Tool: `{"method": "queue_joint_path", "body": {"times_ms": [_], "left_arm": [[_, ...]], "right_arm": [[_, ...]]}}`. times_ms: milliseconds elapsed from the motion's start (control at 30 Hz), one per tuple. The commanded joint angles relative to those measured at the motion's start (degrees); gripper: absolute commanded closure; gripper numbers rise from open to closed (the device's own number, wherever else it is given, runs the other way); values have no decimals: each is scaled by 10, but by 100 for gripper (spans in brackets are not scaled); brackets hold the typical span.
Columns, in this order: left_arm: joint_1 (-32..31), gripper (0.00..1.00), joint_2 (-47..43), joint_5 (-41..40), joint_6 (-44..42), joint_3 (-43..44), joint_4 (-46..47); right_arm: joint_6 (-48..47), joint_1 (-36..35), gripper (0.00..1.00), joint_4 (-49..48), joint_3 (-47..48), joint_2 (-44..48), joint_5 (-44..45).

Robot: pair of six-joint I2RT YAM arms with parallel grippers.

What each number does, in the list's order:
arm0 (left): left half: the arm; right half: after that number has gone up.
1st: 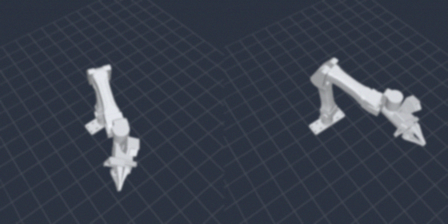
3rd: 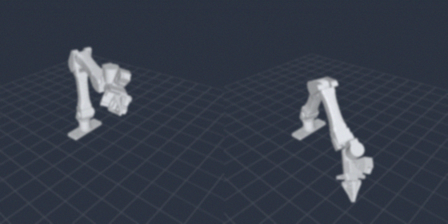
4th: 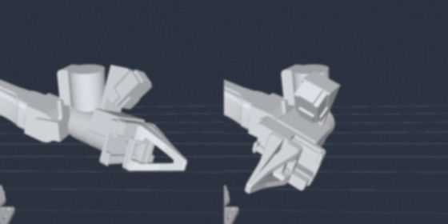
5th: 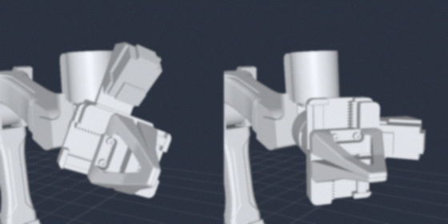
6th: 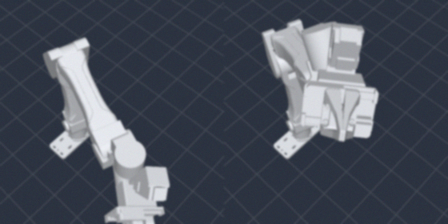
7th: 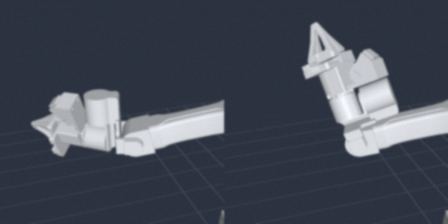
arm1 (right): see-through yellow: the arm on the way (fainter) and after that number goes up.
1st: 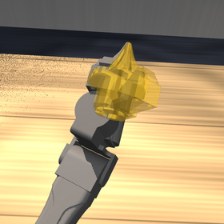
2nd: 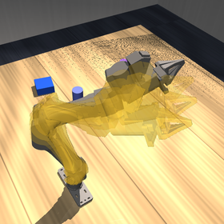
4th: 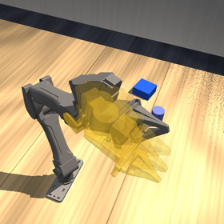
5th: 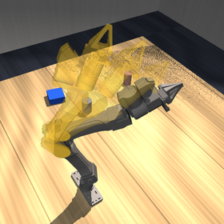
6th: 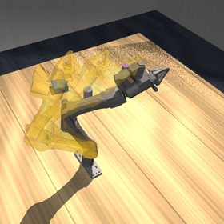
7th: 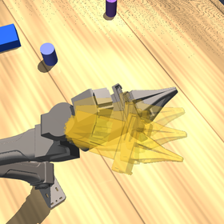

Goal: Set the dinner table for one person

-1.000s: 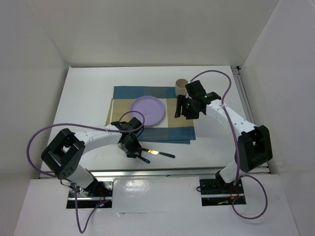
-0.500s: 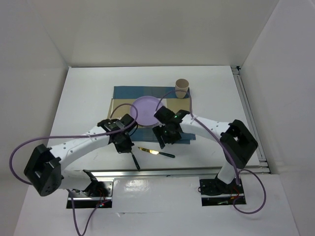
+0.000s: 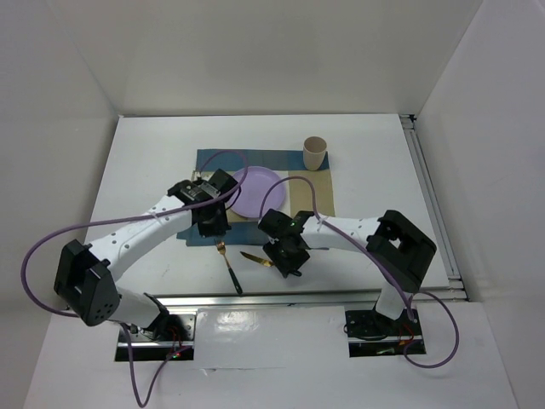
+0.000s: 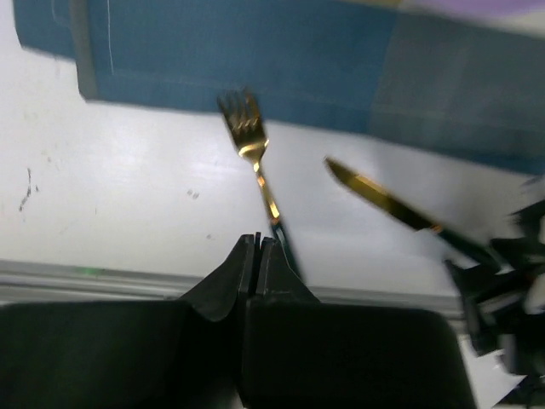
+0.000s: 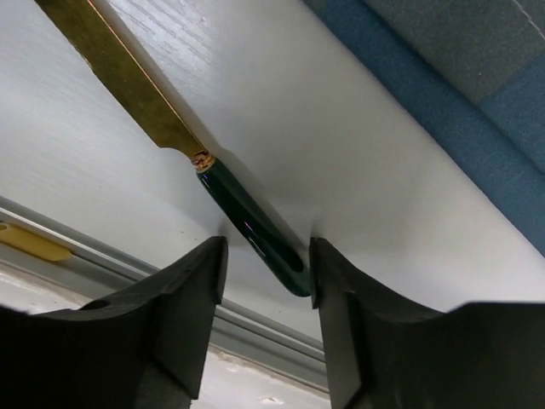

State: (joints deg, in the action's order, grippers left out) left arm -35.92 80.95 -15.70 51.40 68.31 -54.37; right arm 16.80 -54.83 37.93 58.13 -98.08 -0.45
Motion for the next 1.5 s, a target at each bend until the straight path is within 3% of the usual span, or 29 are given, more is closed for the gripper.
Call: {"method": "queue_joint_path", "body": {"times_ms": [0,133,167,200,267,433,700,1033,1267,1400,1433,1467], "left_arm": [[-1,98,-29,61,11,-51,-5],[-1,64,-76,121,41,-118,38],[-1,46,-91,146,42,-151,53],[-1,39,-91,158,48,-168,68],[-1,34,-91,182,56,-204,100],[-6,34,-67,205,67,-240,147],[-23,27,-41,218,67,-246,175],[-28,27,15,218,67,-252,203],[-28,36,53,212,72,-258,214],[-28,61,60,206,78,-258,209],[-28,78,55,206,83,-263,209],[-28,87,48,200,83,-263,199]], "right_arm": [[-4,-5,47,-40,-9,-13,1],[-10,-5,55,-40,-9,-18,1],[-10,-5,61,-40,-4,-18,-4],[-10,-5,64,-40,-4,-18,-4],[-10,-5,72,-35,-4,-18,-10],[-15,-11,100,-35,1,2,-17],[-10,-11,100,76,43,69,-40],[35,-11,100,202,73,125,-46],[71,-11,100,261,98,145,-59],[111,-11,100,290,122,157,-35],[118,8,100,298,122,157,-28],[124,18,100,293,122,157,-20]]}}
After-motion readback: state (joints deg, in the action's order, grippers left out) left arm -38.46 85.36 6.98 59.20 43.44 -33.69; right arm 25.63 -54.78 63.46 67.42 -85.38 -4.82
